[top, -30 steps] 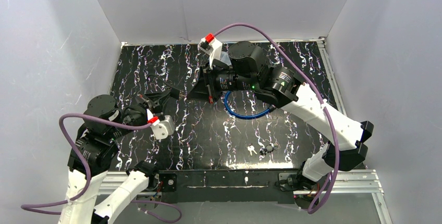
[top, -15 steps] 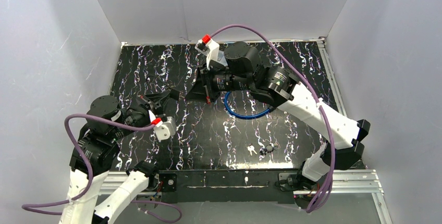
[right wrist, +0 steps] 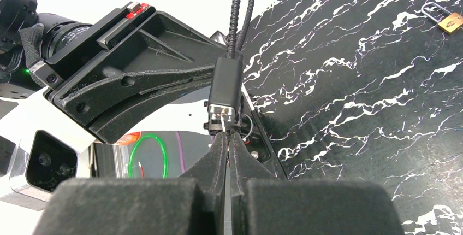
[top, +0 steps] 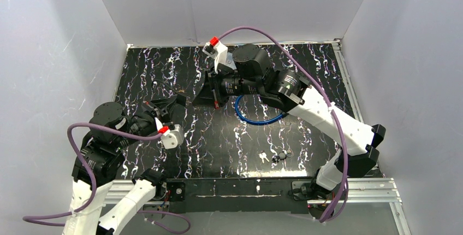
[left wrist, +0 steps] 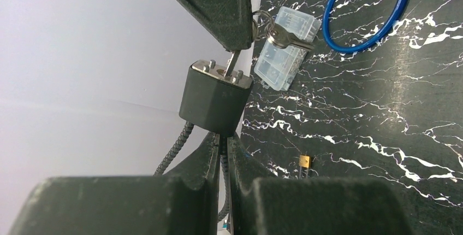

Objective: Unlock with the key

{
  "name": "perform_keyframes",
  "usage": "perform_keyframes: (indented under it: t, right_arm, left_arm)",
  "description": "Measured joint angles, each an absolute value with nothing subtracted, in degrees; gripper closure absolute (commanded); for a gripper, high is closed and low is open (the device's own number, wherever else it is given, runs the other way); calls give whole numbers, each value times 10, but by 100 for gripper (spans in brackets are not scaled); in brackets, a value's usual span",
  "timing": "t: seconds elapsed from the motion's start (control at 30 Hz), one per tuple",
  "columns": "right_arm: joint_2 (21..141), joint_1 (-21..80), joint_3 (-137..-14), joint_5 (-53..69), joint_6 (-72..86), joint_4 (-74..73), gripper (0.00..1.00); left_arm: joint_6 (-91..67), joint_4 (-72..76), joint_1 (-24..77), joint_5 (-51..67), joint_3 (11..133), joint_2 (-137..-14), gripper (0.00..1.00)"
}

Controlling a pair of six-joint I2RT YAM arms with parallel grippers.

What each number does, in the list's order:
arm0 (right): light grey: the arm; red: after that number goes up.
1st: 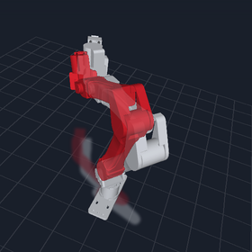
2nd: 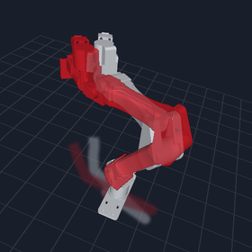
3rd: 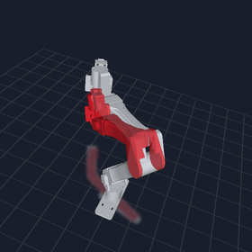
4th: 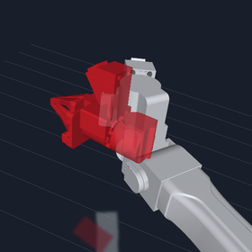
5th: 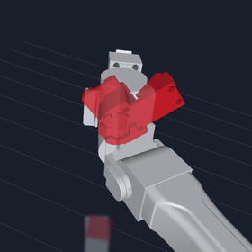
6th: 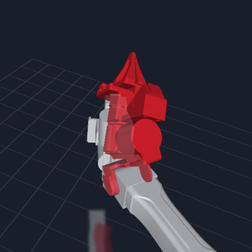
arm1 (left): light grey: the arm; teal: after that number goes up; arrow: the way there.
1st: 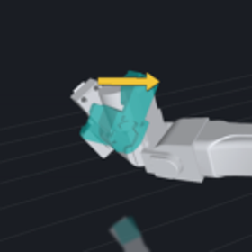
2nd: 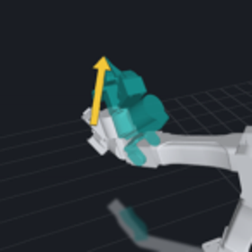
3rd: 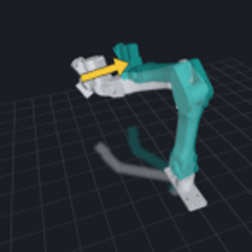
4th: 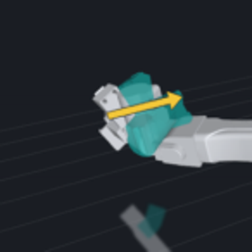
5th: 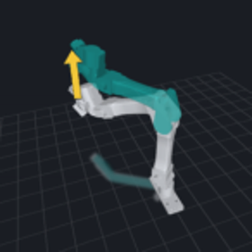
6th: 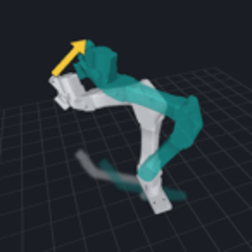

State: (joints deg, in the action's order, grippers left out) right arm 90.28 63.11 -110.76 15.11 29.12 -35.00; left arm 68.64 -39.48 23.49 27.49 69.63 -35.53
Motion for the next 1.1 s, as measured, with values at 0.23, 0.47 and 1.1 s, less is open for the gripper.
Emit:
perform_keyframes:
  t: [0.23,0.47,1.1]
  right_arm:
    - [903,631,-1098,152,300,-340,99]
    - [906,631,-1098,152,305,-338,99]
    - [922,632,-1107,135,343,-329,99]
  left_arm:
    - [684,-399,235,267,696,-355,100]
    - [695,-401,234,265,696,-354,100]
    - [738,-410,230,281,691,-342,100]
